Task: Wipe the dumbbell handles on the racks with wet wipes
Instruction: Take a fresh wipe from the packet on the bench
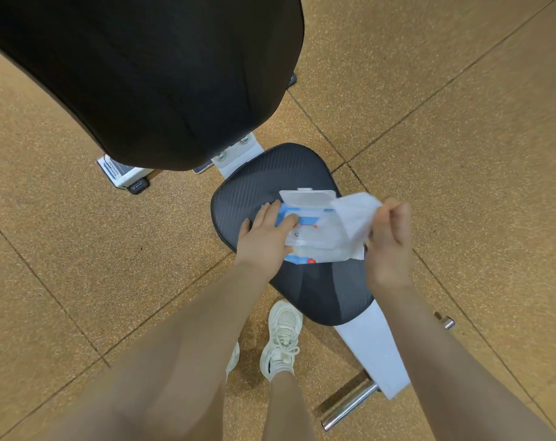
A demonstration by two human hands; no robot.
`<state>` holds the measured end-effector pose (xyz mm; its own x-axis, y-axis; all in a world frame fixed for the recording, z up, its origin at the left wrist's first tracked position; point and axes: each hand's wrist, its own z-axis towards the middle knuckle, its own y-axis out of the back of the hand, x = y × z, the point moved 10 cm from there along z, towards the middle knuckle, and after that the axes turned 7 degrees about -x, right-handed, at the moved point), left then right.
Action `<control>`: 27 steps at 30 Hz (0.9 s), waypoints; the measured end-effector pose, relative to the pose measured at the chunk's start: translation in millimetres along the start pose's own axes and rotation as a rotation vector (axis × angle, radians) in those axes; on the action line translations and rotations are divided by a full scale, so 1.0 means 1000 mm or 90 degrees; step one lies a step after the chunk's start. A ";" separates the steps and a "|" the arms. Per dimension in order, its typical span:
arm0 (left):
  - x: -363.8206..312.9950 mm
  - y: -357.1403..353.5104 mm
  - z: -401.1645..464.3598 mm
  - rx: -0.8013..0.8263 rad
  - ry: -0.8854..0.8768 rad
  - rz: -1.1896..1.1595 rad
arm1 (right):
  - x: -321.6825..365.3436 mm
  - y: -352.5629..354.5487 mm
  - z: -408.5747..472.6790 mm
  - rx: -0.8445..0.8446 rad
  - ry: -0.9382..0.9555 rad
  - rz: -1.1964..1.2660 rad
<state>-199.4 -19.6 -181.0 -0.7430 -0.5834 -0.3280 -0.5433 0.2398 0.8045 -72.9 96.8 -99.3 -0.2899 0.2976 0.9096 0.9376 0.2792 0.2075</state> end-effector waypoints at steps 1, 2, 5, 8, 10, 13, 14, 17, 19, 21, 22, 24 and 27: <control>0.000 0.000 0.001 -0.001 0.003 0.004 | 0.011 0.008 0.003 -0.048 0.015 0.030; -0.001 0.000 0.001 0.004 0.006 0.008 | 0.020 0.013 0.007 -0.081 0.019 0.043; -0.007 0.008 0.001 -0.003 -0.002 -0.003 | 0.023 0.017 0.020 -0.099 -0.036 -0.053; -0.016 0.028 0.007 -0.076 -0.047 -0.081 | -0.001 0.013 0.020 -0.047 -0.147 -0.115; -0.028 0.047 0.010 -0.128 -0.100 -0.132 | -0.013 0.015 0.019 -0.051 -0.201 -0.085; -0.046 0.064 0.009 -0.187 -0.180 -0.149 | -0.027 0.012 0.021 -0.046 -0.275 0.037; -0.051 0.061 0.006 -0.177 -0.210 -0.121 | -0.031 0.005 0.019 -0.012 -0.306 0.093; -0.053 0.037 -0.004 -0.160 -0.278 0.034 | -0.039 -0.005 0.011 0.058 -0.366 0.159; -0.048 0.018 -0.007 -0.115 -0.287 0.117 | -0.044 -0.002 0.010 0.068 -0.368 0.162; -0.044 0.005 -0.008 -0.050 -0.263 0.164 | -0.049 0.007 0.013 0.043 -0.350 0.118; -0.044 0.005 -0.006 -0.063 -0.262 0.198 | -0.049 0.013 0.016 0.019 -0.325 0.075; -0.052 0.015 -0.007 -0.108 -0.290 0.210 | -0.051 0.025 0.023 -0.010 -0.257 -0.057; -0.059 0.020 -0.008 -0.130 -0.330 0.223 | -0.055 0.020 0.024 0.049 -0.203 -0.191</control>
<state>-163.1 13.3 -141.9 -0.9822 -0.0364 -0.1841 -0.1876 0.1662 0.9681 -42.6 107.8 -153.3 -0.6031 0.4562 0.6543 0.7894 0.4592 0.4074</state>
